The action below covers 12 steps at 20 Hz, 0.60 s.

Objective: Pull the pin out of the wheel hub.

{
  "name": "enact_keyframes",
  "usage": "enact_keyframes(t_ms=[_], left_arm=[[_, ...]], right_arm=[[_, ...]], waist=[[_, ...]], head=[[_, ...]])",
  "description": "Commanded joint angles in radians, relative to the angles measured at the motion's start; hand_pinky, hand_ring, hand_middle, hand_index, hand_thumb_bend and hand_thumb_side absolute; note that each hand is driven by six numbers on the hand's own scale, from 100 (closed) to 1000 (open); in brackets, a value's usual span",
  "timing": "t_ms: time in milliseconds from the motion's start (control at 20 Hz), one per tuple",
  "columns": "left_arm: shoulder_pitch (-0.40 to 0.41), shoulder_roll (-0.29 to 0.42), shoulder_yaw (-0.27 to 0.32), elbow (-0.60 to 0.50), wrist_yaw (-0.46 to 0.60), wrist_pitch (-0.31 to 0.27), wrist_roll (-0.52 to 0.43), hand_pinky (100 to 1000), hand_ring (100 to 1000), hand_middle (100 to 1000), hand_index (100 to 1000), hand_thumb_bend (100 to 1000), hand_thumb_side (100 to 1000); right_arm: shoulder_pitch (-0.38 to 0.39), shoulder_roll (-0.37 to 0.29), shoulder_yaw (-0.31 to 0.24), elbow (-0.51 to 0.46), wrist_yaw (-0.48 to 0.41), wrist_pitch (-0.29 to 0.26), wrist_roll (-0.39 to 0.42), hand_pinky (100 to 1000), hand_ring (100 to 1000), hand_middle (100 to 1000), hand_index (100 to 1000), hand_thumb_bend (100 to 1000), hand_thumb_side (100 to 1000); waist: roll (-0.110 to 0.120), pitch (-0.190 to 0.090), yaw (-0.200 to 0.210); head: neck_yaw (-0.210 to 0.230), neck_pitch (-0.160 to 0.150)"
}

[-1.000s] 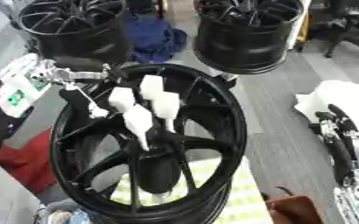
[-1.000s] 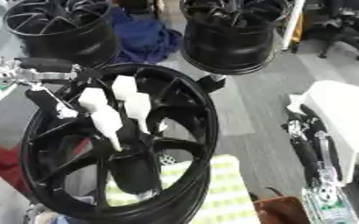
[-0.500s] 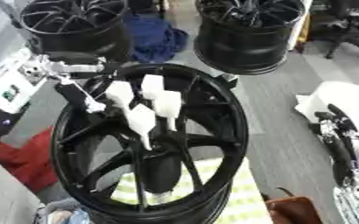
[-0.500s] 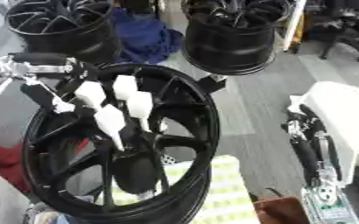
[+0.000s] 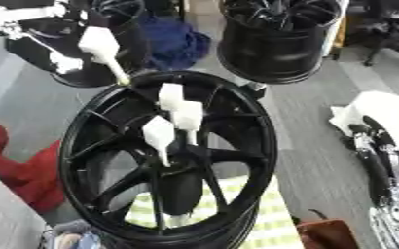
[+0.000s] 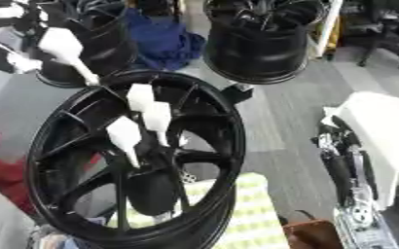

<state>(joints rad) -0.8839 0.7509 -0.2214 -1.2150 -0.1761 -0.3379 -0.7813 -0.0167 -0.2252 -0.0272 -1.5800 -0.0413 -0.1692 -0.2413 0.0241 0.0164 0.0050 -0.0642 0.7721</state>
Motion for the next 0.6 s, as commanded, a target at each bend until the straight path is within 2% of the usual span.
enact_keyframes(t_ms=[50,100,200,250,300,400,500,600], left_arm=[[0.034,0.109,0.067,-0.020,0.001,-0.085,-0.126,365,1000,381,614,100,236],[0.058,0.133,0.078,-0.008,-0.006,-0.072,-0.126,377,1000,393,627,100,249],[0.107,0.181,0.102,0.016,-0.014,-0.052,-0.126,478,1000,505,726,119,301],[0.130,0.192,0.118,0.035,-0.018,-0.040,-0.123,565,1000,608,809,206,379],[0.154,0.189,0.137,0.057,-0.026,-0.026,-0.115,620,1000,682,855,284,457],[0.205,0.162,0.185,0.106,-0.050,0.005,-0.088,707,1000,790,917,426,621],[0.256,0.119,0.236,0.156,-0.073,0.036,-0.058,745,1000,834,934,499,726],[0.308,0.071,0.287,0.188,-0.074,0.068,-0.026,760,1000,854,937,494,771]], right_arm=[[-0.008,-0.014,-0.014,-0.010,0.004,-0.001,-0.011,777,677,751,922,100,625],[-0.009,-0.013,-0.016,-0.011,0.004,0.000,-0.013,777,677,751,922,100,625],[-0.012,-0.010,-0.019,-0.013,0.003,0.000,-0.017,777,677,750,922,100,624],[-0.013,-0.008,-0.021,-0.013,0.003,0.000,-0.019,777,677,750,922,100,624],[-0.014,-0.006,-0.023,-0.013,0.002,0.000,-0.021,777,676,750,922,100,624],[-0.015,-0.001,-0.028,-0.014,0.002,0.000,-0.025,777,677,750,922,100,624],[-0.016,0.003,-0.032,-0.016,0.001,0.000,-0.030,776,676,750,922,100,624],[-0.016,0.006,-0.036,-0.017,0.000,0.000,-0.034,776,676,750,922,100,624]], waist=[[-0.003,-0.006,0.008],[-0.006,-0.004,0.012],[-0.011,0.003,0.017],[-0.014,0.005,0.020],[-0.017,0.008,0.024],[-0.024,0.011,0.032],[-0.030,0.014,0.039],[-0.036,0.017,0.046]], head=[[-0.013,-0.002],[-0.015,-0.002],[-0.015,-0.002],[-0.013,-0.002],[-0.012,-0.002],[-0.014,-0.002],[-0.017,-0.002],[-0.023,-0.002]])
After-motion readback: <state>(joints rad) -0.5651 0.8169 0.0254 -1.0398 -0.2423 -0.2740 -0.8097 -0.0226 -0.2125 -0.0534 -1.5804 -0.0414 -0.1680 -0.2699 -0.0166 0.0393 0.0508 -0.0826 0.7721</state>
